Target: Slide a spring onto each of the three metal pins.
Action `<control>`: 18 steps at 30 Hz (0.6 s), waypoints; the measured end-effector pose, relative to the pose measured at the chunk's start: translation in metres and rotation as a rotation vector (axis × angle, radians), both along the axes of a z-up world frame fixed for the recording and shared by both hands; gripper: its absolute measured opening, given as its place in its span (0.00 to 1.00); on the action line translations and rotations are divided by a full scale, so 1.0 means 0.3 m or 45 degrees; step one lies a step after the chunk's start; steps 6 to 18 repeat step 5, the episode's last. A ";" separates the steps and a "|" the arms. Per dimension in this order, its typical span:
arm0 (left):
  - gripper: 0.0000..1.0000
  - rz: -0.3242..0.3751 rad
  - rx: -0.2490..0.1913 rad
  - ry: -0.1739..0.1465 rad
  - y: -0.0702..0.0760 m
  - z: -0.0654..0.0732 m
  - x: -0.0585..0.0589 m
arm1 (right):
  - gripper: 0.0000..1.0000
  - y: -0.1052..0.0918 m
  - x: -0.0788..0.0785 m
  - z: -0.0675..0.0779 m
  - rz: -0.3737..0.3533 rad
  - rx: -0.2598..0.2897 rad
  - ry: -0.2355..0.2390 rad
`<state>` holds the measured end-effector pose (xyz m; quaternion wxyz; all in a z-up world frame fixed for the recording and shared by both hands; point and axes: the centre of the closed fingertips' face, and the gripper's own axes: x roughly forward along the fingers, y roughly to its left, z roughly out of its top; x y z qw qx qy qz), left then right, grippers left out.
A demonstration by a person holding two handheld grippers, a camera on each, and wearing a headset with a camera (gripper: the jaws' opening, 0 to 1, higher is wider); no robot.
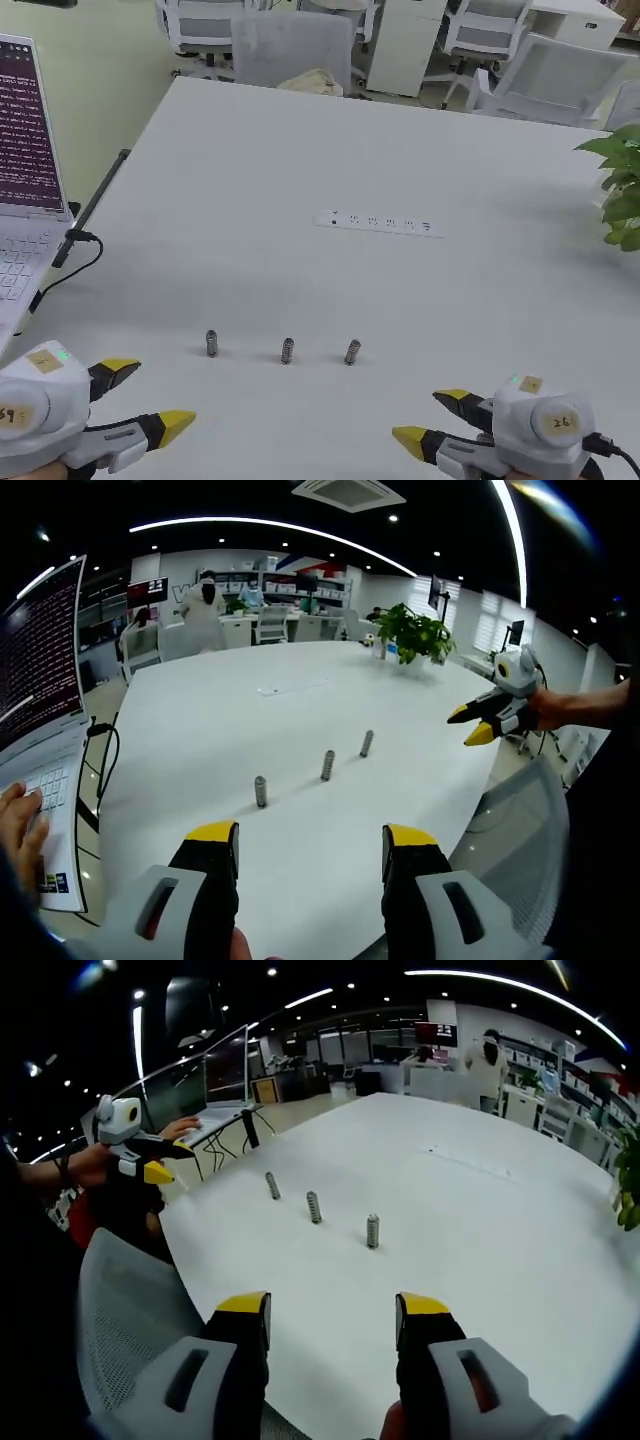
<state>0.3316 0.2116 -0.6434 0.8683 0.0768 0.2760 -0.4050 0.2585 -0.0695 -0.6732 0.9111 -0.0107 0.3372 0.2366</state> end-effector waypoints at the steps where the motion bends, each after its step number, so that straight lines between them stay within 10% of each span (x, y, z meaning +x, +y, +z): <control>1: 0.53 0.001 -0.001 0.001 0.003 -0.001 -0.001 | 0.49 0.002 -0.005 0.000 0.000 -0.001 0.001; 18: 0.54 0.005 -0.004 0.008 0.009 -0.008 -0.006 | 0.52 0.010 -0.023 -0.003 -0.016 0.044 0.004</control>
